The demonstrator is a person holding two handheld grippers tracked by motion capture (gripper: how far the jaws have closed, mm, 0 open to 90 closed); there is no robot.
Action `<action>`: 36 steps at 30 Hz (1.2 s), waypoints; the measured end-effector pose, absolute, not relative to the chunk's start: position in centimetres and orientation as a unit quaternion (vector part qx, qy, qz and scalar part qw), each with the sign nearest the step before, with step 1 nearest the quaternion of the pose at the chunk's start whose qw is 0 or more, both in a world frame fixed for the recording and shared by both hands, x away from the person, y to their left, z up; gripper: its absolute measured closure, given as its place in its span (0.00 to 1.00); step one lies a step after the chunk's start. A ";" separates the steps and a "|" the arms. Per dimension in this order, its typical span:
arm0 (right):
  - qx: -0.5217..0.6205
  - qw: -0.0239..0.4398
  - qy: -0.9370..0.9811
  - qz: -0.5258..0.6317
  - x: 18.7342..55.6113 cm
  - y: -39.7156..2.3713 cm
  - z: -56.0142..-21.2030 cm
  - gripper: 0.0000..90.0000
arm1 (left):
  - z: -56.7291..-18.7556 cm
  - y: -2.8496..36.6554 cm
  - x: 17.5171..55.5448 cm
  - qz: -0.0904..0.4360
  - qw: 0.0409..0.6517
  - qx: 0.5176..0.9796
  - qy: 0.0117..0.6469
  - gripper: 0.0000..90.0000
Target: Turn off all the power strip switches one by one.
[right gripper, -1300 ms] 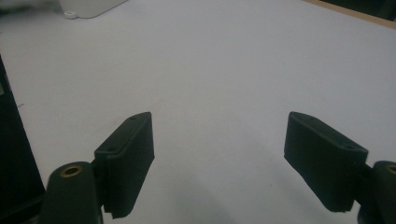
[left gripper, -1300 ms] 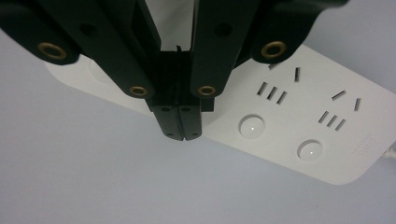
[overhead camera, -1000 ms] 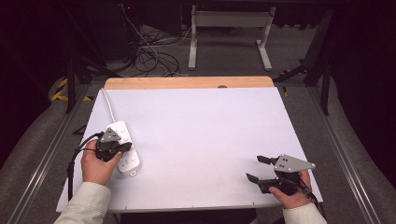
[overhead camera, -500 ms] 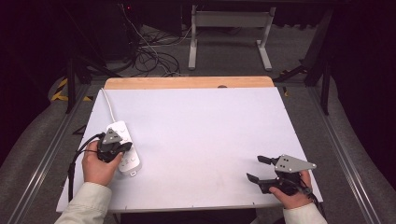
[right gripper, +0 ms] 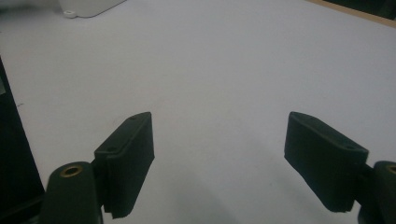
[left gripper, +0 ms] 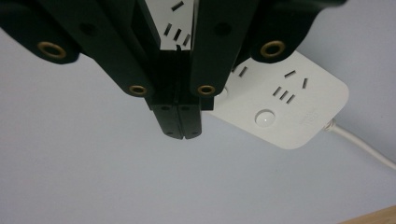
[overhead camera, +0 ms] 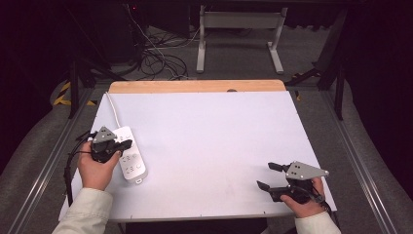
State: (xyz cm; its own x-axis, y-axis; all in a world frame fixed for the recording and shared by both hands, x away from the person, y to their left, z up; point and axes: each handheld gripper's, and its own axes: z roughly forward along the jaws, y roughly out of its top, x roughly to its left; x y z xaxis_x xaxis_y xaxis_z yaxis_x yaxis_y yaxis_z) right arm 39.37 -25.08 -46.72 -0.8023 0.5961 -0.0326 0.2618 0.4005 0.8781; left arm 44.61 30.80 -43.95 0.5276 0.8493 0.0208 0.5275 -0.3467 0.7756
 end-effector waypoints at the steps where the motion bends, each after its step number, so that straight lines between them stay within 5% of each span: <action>1: 0.262 0.173 0.819 0.481 39.4 -25.0 -46.7 0.27 | -44.0 30.8 44.7 0.219 0.371 0.791 0.435 1.00; 36: 0.263 0.172 0.819 0.480 39.4 -25.0 -46.8 0.27 | -46.3 31.4 47.2 0.218 0.335 0.797 0.452 1.00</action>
State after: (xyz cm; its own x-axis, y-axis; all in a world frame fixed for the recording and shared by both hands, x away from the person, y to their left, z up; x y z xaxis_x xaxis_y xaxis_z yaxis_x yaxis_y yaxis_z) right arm 39.35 -24.98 -46.85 -0.8028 0.5956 -0.0288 0.2661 0.4010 0.8766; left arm 47.18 31.37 -46.31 0.4956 0.8674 0.0445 0.5746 -0.3659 0.7321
